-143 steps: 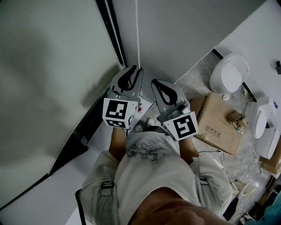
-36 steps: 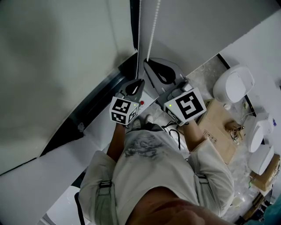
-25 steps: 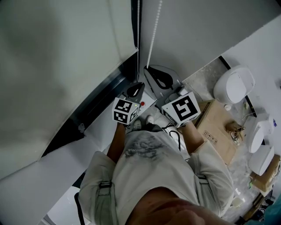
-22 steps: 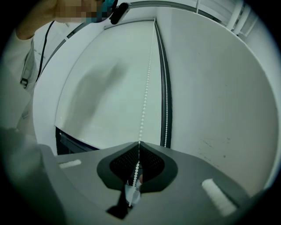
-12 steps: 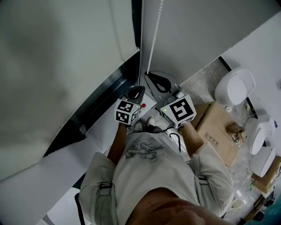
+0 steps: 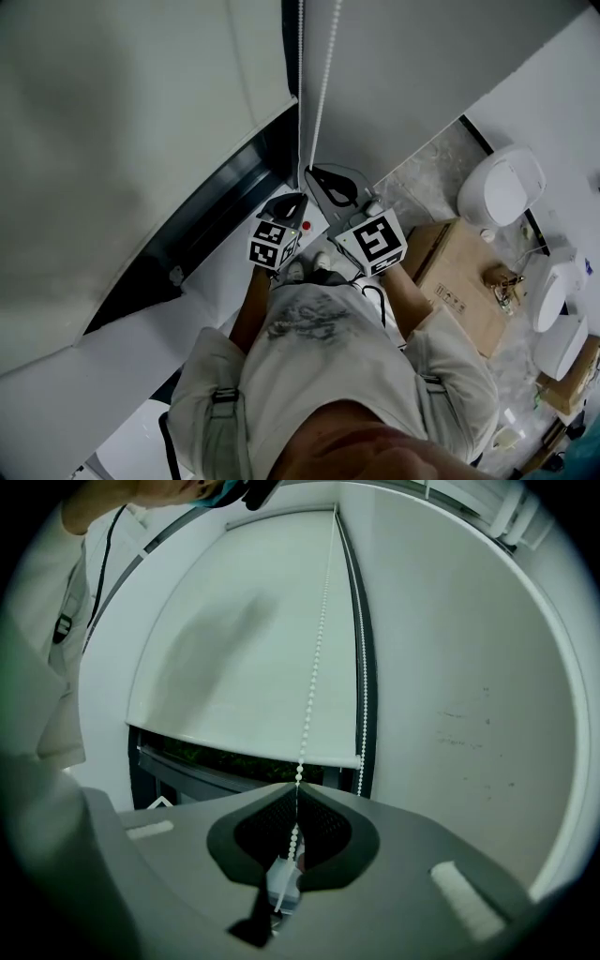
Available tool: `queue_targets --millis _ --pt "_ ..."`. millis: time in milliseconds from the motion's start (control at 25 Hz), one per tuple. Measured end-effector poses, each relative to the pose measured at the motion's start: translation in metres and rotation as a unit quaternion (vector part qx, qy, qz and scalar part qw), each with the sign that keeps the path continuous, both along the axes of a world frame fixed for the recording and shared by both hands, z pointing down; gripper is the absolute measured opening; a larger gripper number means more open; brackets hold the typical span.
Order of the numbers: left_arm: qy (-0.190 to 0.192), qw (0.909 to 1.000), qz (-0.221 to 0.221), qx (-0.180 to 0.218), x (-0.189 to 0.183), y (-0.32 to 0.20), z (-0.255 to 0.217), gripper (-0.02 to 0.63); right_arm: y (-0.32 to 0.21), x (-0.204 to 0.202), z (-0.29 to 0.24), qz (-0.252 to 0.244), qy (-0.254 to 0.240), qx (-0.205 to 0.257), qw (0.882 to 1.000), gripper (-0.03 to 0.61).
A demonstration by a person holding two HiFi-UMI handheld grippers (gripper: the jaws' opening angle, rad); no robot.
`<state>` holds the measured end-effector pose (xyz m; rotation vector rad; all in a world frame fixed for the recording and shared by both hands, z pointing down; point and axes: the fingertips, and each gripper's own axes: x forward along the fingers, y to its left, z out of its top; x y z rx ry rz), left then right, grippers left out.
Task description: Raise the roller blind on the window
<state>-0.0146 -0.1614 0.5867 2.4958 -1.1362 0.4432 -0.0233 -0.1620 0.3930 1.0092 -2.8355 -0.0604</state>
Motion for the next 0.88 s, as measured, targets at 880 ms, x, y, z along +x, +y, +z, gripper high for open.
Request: queue_targets --millis 880 --pt "0.07 0.9811 -0.001 0.18 -0.017 0.011 -0.228 0.077 0.004 0.004 -0.003 -0.002 0.0 0.009 1.0 0.014"
